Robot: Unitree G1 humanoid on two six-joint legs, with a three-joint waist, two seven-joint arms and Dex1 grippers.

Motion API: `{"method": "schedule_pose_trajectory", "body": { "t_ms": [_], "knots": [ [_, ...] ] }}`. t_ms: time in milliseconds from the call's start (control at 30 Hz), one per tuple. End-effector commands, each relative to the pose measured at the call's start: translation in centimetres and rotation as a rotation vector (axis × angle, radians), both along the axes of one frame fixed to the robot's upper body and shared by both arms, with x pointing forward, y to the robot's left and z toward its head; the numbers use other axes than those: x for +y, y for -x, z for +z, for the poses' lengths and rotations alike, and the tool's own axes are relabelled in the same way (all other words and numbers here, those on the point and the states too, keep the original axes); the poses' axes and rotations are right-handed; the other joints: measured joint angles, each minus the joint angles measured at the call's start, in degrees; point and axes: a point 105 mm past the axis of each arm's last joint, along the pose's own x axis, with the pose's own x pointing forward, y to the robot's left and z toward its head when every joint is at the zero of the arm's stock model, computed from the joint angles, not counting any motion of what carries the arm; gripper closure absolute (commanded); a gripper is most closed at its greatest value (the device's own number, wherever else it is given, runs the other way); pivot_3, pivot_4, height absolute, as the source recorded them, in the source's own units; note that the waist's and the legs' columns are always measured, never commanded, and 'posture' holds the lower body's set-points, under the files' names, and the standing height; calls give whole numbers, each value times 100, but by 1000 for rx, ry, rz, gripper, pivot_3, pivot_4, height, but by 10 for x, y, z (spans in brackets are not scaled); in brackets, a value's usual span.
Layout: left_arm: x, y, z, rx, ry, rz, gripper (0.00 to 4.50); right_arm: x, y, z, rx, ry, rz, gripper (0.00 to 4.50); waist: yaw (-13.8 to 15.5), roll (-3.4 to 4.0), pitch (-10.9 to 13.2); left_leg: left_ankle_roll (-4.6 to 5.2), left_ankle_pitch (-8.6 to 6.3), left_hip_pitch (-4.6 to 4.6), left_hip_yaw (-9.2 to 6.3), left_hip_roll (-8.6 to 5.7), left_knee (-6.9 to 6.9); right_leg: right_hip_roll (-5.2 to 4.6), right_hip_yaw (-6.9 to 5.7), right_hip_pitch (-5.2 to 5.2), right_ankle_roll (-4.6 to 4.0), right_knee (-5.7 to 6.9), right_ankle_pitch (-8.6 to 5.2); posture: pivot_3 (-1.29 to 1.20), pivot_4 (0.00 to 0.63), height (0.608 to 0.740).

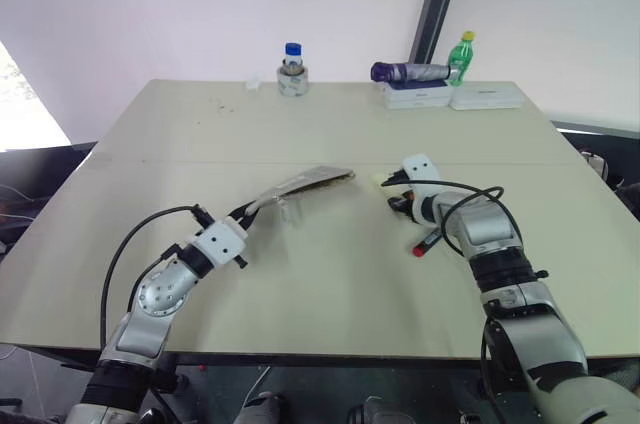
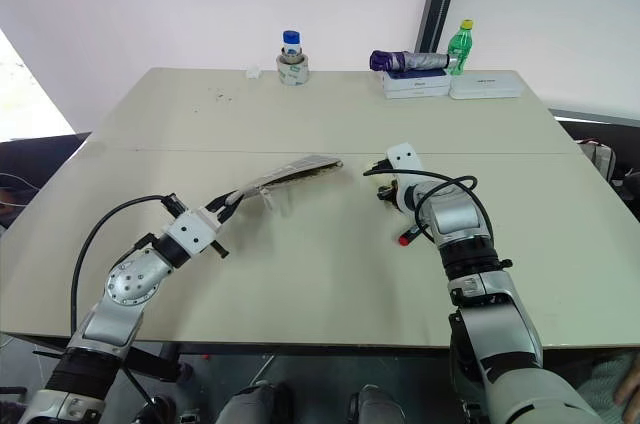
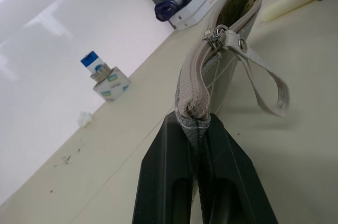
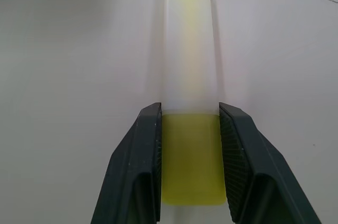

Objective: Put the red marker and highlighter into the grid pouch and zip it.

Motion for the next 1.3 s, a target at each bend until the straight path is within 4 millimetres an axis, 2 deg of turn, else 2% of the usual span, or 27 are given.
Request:
{"method": "schedule_pose_trajectory", "body": {
  "t_ms": [33,133,200,300,400,500,633,800,1000,1300],
  "knots": [
    [0,-1,14,-51,15,1,4500,5,2,44,-166,-55,115,3596,-13,1,1,0,0,-3,0,0,-1,0,0,-3,0,-2,0,0,150,737],
    [0,-1,14,-50,14,-2,4500,14,25,64,-288,-67,353,3596,-13,1,1,0,0,-6,1,1,-9,2,0,-9,1,-4,0,0,150,737],
    [0,-1,14,-50,8,-9,4500,16,35,67,-291,-102,427,3596,-11,0,1,0,-1,-5,1,2,-13,4,0,-9,5,-7,-3,0,150,737],
    [-1,-3,13,-49,1,-16,4500,32,66,57,-182,-112,609,3596,-13,-1,2,0,0,-5,0,2,-11,4,-1,-8,5,-7,-2,0,150,737],
    [-3,-3,12,-52,-18,-30,4500,43,80,50,-131,-147,667,3596,-26,-2,2,0,-1,-3,-1,3,-8,4,0,-6,5,-6,-2,0,150,737],
    [-5,-4,14,-57,-13,-36,4500,52,82,44,-105,-158,660,3596,-12,-3,3,0,-1,-3,-2,4,-7,3,0,-6,4,-6,-1,0,150,737],
    [-9,-2,12,-60,-48,-60,4500,60,76,46,-137,-163,641,3596,-1,-3,3,1,-1,-3,-2,2,-5,1,0,-4,4,-8,-1,0,150,737],
    [-11,1,9,-61,-72,-73,4500,62,70,45,-127,-155,623,3596,-3,-4,3,1,-1,-5,-2,2,-5,1,0,-5,4,-8,-1,0,150,737],
    [-13,2,4,-62,-110,-81,4500,66,75,51,-108,-203,647,3596,-4,-3,3,1,-1,-5,-2,2,-6,1,0,-6,4,-8,-1,0,150,737],
    [-12,3,-2,-52,-124,-76,4500,64,74,47,-105,-173,652,3596,-5,-3,3,1,-1,-5,-2,2,-7,1,-1,-7,4,-8,-1,0,150,737]
  ]
}}
